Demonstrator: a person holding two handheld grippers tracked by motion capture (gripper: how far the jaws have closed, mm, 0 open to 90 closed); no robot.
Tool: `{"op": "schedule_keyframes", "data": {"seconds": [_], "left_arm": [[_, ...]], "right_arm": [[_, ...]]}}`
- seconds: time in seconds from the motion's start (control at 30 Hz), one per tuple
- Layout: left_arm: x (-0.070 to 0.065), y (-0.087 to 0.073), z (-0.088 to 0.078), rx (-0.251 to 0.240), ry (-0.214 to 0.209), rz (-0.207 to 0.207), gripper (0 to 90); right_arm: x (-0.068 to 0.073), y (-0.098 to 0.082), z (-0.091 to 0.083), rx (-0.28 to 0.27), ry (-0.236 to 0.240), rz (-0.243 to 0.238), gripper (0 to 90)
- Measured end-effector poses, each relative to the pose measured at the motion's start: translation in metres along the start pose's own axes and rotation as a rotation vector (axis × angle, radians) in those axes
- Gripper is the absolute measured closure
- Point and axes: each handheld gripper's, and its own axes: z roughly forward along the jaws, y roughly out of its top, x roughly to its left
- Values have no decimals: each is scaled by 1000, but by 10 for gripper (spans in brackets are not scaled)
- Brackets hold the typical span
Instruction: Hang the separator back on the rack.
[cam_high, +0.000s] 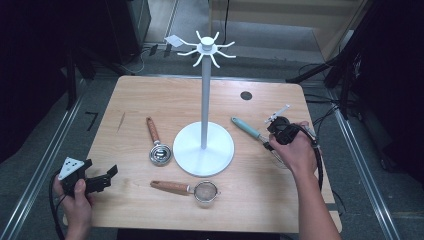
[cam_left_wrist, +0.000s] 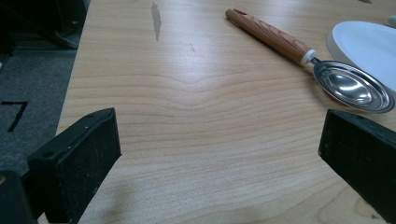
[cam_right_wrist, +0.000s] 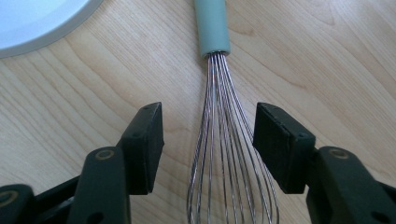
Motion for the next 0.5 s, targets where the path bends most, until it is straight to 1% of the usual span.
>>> {"op": "schedule_keyframes", "data": {"seconds": [0.1, 0.3, 0.37, 0.47, 0.5], "left_arm": [[0, 0, 0, 1, -2, -1, 0], [0, 0, 0, 1, -1, 0, 0], [0, 0, 0, 0, 2, 2, 0], [0, 0, 0, -1, -3, 1, 0], [0, 0, 0, -2, -4, 0, 0]], "right_arm": [[-5, 8, 5, 31, 8, 1, 467], [-9, 16, 9, 51, 13, 7, 496], [-12, 19, 11, 61, 27, 6, 515], [-15, 23, 15, 82, 29, 21, 519], [-15, 24, 16, 87, 34, 26, 535]]}}
